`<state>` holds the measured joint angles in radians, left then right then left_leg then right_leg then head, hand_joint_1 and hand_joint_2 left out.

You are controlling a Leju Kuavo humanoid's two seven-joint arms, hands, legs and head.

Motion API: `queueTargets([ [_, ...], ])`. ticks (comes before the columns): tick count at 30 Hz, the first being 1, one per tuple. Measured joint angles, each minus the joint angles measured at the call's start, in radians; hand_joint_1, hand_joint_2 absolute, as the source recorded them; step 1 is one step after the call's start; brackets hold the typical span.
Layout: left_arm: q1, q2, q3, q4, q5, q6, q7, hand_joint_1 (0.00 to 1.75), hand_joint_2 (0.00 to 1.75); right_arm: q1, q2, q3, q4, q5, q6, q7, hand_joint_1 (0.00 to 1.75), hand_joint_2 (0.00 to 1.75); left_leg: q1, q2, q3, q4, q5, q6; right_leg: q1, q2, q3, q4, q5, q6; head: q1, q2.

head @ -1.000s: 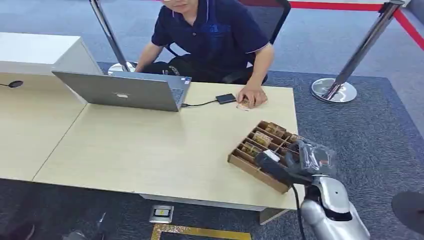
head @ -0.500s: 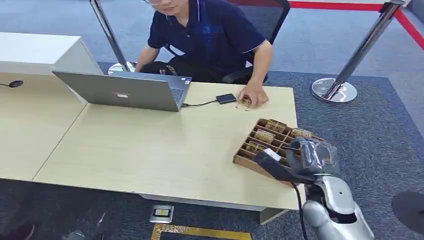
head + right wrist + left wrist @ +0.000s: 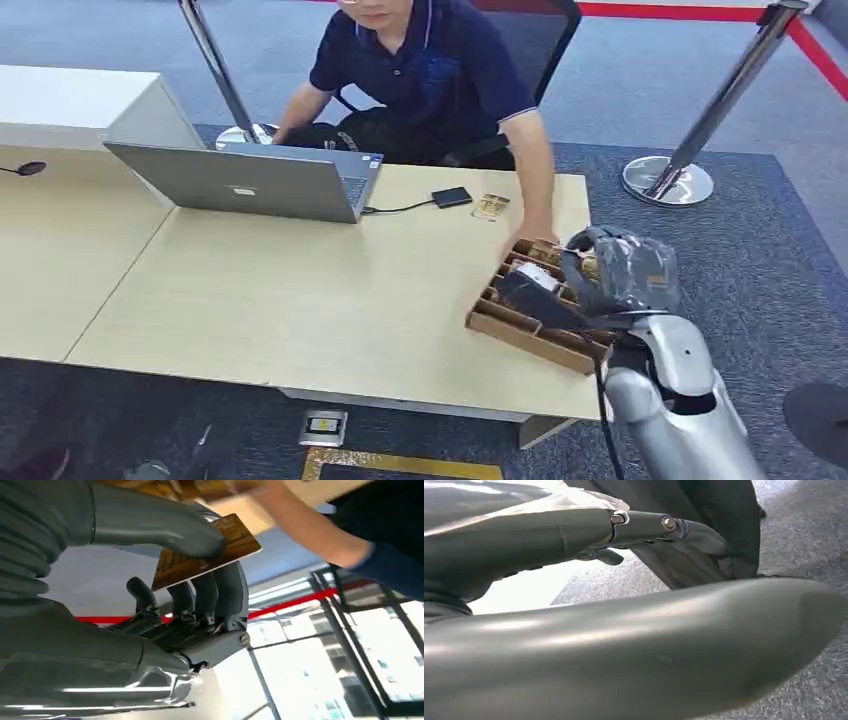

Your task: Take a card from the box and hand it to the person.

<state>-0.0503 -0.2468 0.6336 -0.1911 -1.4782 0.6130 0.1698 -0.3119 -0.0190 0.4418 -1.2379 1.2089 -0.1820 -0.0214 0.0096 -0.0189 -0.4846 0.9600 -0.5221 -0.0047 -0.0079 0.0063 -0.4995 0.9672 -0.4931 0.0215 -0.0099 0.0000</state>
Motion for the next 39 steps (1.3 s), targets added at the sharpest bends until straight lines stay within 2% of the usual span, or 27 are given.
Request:
queueTargets([
  [10, -0.003, 0.000, 0.000, 0.000, -0.003, 0.000, 0.005, 0.00, 0.00, -0.163, 0.100, 0.059, 0.114, -0.041, 0.006, 0.016, 1.31, 1.75, 0.000, 0.000, 0.000, 0.000, 0.000, 0.000, 0.000, 0.000, 0.000, 0.000, 0.000, 0.000, -0.001, 0.000],
  [21, -0.003, 0.000, 0.000, 0.000, -0.003, 0.000, 0.020, 0.00, 0.00, -0.251, 0.213, 0.072, 0.323, -0.054, -0.007, 0.027, 1.31, 1.75, 0.000, 0.000, -0.001, 0.000, 0.000, 0.000, 0.000, 0.000, 0.000, 0.000, 0.000, 0.000, 0.000, 0.000],
  [29, -0.004, 0.000, 0.000, 0.000, -0.006, 0.001, 0.020, 0.00, 0.00, -0.277, 0.242, 0.072, 0.433, -0.054, -0.035, 0.027, 1.31, 1.75, 0.000, 0.000, -0.001, 0.000, 0.000, 0.000, 0.000, 0.000, 0.000, 0.000, 0.000, 0.000, 0.000, 0.000],
  [31, -0.003, 0.000, 0.000, 0.000, -0.009, 0.002, 0.020, 0.00, 0.00, -0.282, 0.246, 0.072, 0.454, -0.054, -0.038, 0.027, 1.27, 1.75, 0.000, 0.000, -0.001, 0.000, 0.000, 0.000, 0.000, 0.000, 0.000, 0.000, 0.000, 0.000, 0.000, 0.000],
  [32, -0.003, 0.000, 0.000, 0.000, -0.009, 0.003, 0.020, 0.00, 0.00, -0.283, 0.247, 0.072, 0.463, -0.054, -0.040, 0.027, 1.13, 1.75, 0.000, 0.000, -0.001, 0.000, 0.000, 0.000, 0.000, 0.000, 0.000, 0.000, 0.000, 0.000, 0.000, 0.000],
  [37, -0.003, 0.000, 0.000, 0.000, -0.010, 0.004, 0.020, 0.00, 0.00, -0.284, 0.252, 0.072, 0.492, -0.053, -0.046, 0.027, 1.13, 1.75, 0.000, 0.000, -0.001, 0.000, 0.000, 0.000, 0.000, 0.000, 0.000, 0.000, 0.000, 0.000, 0.000, 0.000],
  [38, -0.003, 0.000, 0.000, 0.000, -0.010, 0.004, 0.020, 0.00, 0.00, -0.285, 0.252, 0.072, 0.496, -0.053, -0.046, 0.027, 0.02, 1.75, 0.000, 0.000, -0.001, 0.000, 0.000, 0.000, 0.000, 0.000, 0.000, 0.000, 0.000, 0.000, 0.000, 0.000],
  [39, -0.003, 0.000, 0.000, 0.000, -0.010, 0.004, 0.020, 0.00, 0.00, -0.285, 0.252, 0.072, 0.500, -0.052, -0.046, 0.027, 0.00, 1.75, 0.000, 0.000, -0.001, 0.000, 0.000, 0.000, 0.000, 0.000, -0.001, 0.000, 0.000, 0.000, 0.000, 0.000],
])
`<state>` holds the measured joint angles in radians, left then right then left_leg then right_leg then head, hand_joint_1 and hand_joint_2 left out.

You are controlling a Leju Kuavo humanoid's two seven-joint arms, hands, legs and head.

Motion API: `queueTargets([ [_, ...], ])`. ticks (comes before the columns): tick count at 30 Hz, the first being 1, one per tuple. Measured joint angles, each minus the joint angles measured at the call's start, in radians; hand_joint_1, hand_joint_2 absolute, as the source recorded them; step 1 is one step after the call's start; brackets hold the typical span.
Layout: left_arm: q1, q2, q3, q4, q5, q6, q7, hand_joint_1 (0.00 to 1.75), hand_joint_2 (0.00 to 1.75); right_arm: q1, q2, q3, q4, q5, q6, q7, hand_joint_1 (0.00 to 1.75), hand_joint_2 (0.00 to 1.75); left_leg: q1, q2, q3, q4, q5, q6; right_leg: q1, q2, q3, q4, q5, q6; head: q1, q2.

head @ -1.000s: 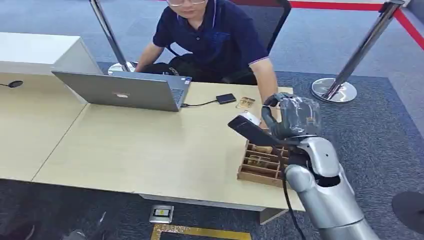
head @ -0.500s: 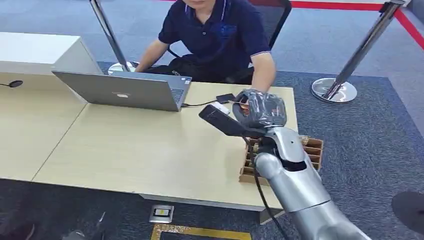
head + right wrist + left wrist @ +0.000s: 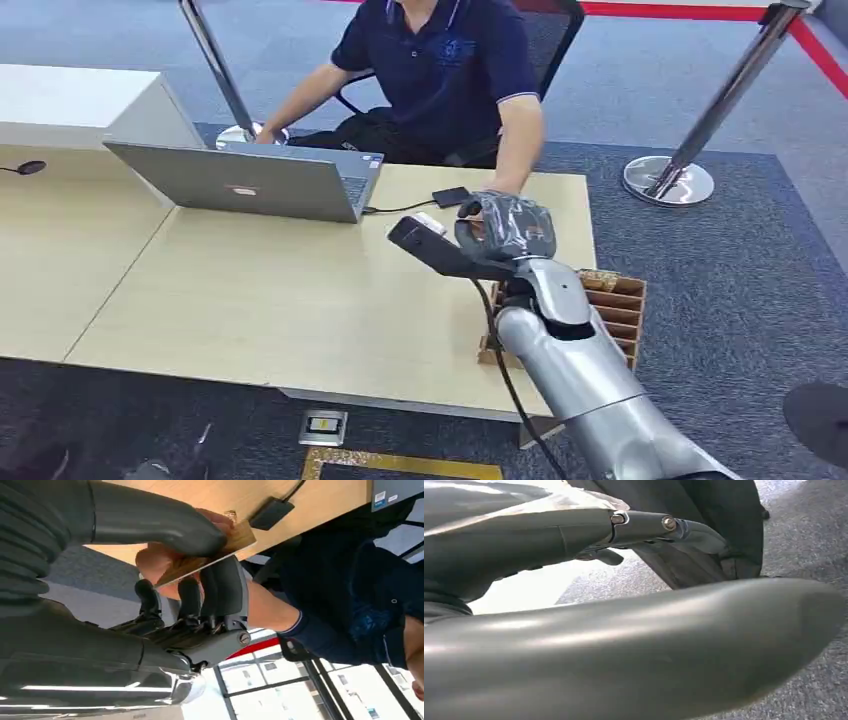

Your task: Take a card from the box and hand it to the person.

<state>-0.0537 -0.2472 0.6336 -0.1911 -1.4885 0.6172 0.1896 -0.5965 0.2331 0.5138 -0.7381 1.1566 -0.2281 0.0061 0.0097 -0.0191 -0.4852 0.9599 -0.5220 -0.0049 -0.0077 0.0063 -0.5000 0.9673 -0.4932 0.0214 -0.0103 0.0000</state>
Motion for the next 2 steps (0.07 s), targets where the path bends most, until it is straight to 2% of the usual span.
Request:
queueTargets([
  [2, 0.000, 0.000, 0.000, 0.000, 0.000, 0.000, 0.000, 0.00, 0.00, 0.000, 0.000, 0.000, 0.003, 0.001, -0.005, 0.000, 0.00, 1.75, 0.000, 0.000, 0.000, 0.000, 0.000, 0.000, 0.000, 0.000, 0.000, 0.000, 0.000, 0.000, 0.000, 0.000],
])
